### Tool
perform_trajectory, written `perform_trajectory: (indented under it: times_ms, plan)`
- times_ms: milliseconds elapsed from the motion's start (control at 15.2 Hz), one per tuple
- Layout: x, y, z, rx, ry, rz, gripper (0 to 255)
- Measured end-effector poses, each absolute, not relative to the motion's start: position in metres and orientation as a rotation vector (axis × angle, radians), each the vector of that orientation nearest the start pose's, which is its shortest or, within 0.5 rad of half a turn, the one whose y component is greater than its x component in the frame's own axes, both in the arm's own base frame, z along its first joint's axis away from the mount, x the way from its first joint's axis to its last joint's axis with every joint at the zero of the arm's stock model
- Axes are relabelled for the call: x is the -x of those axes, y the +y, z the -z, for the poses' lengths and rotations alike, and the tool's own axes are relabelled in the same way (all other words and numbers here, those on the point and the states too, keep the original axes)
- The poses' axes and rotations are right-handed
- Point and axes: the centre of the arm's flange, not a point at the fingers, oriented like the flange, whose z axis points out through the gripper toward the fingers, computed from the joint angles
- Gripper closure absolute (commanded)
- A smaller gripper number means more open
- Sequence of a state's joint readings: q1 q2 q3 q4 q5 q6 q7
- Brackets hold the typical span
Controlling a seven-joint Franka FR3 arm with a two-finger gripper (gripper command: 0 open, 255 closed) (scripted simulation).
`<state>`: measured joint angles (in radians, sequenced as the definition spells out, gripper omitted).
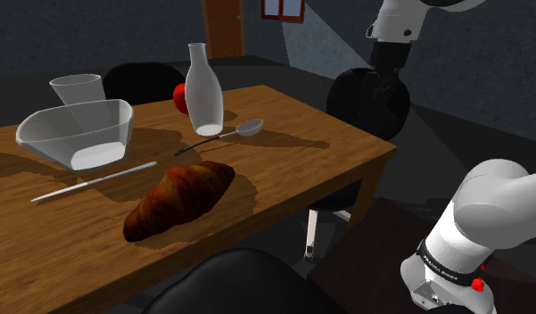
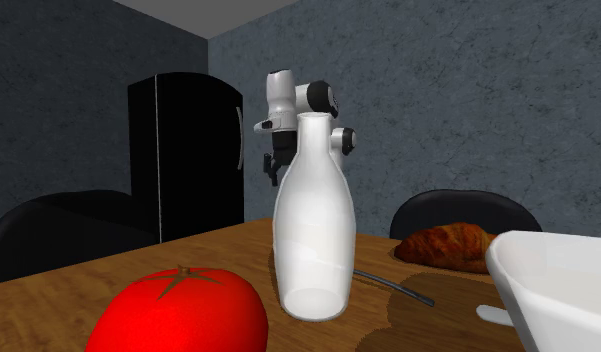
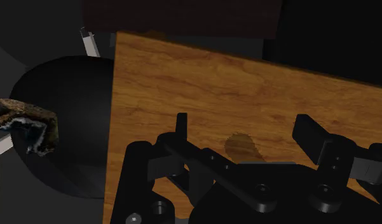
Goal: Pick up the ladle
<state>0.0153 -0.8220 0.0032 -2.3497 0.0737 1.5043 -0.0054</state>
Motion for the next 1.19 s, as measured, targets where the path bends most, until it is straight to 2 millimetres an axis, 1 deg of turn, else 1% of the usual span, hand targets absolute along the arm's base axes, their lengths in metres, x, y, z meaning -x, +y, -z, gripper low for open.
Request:
perform_trajectory:
  times_ms: [66, 132, 198, 264, 330, 462, 594, 858, 924, 1188]
  plan:
    - [-0.290, 0.014, -0.599, 3.070, -0.041, -0.037, 0]
    - [-0.295, 0.015, -0.599, 3.072, -0.074, -0.037, 0]
    - [-0.305, 0.017, -0.598, 3.075, -0.126, -0.038, 0]
    - [-0.319, 0.018, -0.597, 3.077, -0.187, -0.039, 0]
    - [-0.328, 0.018, -0.594, 3.079, -0.253, -0.042, 0]
    - [-0.355, 0.021, -0.589, 3.077, -0.393, -0.044, 0]
    - [-0.382, 0.029, -0.587, 3.068, -0.536, -0.047, 0]
    - [-0.428, 0.053, -0.580, 3.030, -0.825, -0.053, 0]
    - [-0.442, 0.062, -0.576, 3.016, -0.897, -0.053, 0]
    - [-0.483, 0.092, -0.571, 2.945, -1.182, -0.058, 0]
